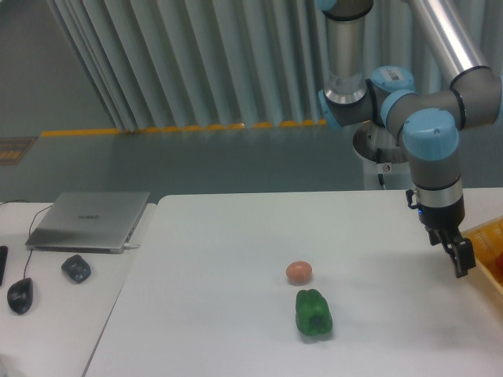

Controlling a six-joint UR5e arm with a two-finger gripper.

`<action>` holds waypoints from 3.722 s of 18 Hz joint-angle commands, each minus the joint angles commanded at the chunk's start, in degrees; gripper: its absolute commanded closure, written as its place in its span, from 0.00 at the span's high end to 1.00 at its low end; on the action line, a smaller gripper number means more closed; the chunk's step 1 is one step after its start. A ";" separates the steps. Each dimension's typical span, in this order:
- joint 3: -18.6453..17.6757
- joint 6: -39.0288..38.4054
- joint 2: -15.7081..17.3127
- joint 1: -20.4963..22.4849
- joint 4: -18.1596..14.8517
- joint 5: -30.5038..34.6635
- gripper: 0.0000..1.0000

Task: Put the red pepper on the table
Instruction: 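Move the gripper down into the yellow crate, then grasp the red pepper inside the yellow crate with the gripper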

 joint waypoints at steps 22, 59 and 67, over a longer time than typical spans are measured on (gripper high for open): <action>0.61 -17.73 -1.67 10.81 1.85 -7.46 1.00; -2.99 -10.28 -3.16 18.19 -0.88 -11.34 1.00; -1.76 -10.80 -3.52 17.93 -1.40 -11.08 0.48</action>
